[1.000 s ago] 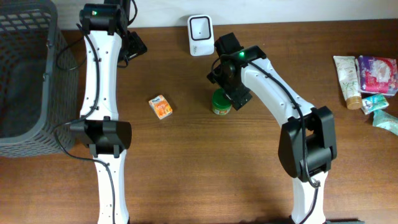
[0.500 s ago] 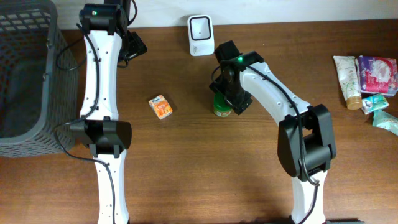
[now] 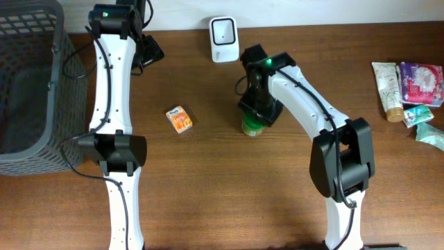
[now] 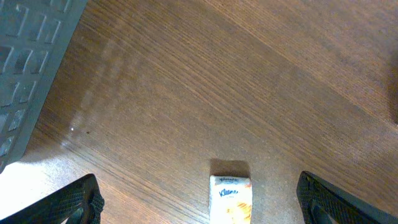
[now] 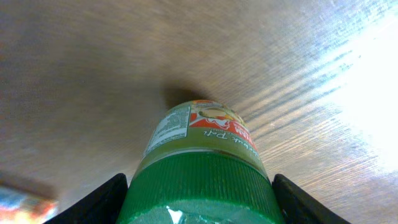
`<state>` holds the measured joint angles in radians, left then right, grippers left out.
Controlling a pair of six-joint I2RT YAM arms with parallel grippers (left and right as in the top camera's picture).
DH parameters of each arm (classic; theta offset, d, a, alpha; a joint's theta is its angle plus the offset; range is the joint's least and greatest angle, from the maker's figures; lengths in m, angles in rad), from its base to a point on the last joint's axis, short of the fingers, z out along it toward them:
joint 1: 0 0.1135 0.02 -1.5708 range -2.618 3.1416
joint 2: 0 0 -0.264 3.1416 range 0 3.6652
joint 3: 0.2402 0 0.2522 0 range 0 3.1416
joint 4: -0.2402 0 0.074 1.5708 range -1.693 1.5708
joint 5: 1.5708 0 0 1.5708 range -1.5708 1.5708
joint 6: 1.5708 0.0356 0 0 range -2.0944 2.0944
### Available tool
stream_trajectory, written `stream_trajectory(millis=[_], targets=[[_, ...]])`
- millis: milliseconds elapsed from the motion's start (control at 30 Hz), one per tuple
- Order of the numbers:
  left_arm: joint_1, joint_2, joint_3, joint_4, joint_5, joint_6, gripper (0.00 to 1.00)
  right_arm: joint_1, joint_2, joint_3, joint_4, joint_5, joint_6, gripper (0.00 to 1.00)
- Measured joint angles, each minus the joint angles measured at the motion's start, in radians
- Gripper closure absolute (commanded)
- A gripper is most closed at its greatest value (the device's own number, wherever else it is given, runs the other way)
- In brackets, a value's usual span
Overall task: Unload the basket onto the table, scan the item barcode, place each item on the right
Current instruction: 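Lift the green jar off the table with the right gripper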
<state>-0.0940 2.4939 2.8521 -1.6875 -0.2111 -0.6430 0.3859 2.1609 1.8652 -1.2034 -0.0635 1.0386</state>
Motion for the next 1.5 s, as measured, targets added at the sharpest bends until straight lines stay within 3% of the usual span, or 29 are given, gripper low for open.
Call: stream_trajectory(millis=[300,533,600,733,800,1067,1167,1367,1500], targets=[[0.0,0.0,0.0,0.001,0.0,0.0,0.01,0.0,0.0,0.153,-0.036,0.004,-0.107,0.37],[0.0,0.0,0.0,0.0,0.0,0.0,0.01,0.0,-0.002,-0.052,-0.034,0.06,-0.124,0.37],[0.0,0.0,0.0,0.001,-0.001,0.0,0.01,0.0,-0.002,-0.076,-0.028,0.064,-0.126,0.2],[0.0,0.0,0.0,0.001,-0.003,0.0,0.01,0.0,-0.002,-0.077,-0.027,0.067,-0.141,0.01],[0.0,0.0,0.0,0.001,-0.003,0.0,0.01,0.0,-0.002,-0.073,-0.045,0.067,-0.18,0.01],[0.0,0.0,0.0,0.001,-0.003,0.0,0.01,0.0,-0.007,0.081,-0.133,0.067,-0.815,0.01],[0.0,0.0,0.0,0.001,-0.003,0.0,0.01,0.0,-0.007,0.043,-0.121,0.055,-0.934,0.01],[0.0,0.0,0.0,0.0,-0.003,0.0,0.01,0.0,-0.007,-0.034,-0.082,0.01,-0.879,0.03],[0.0,0.0,0.0,0.001,-0.003,0.0,0.01,0.0,-0.006,-0.101,-0.025,0.009,-0.741,0.07]])
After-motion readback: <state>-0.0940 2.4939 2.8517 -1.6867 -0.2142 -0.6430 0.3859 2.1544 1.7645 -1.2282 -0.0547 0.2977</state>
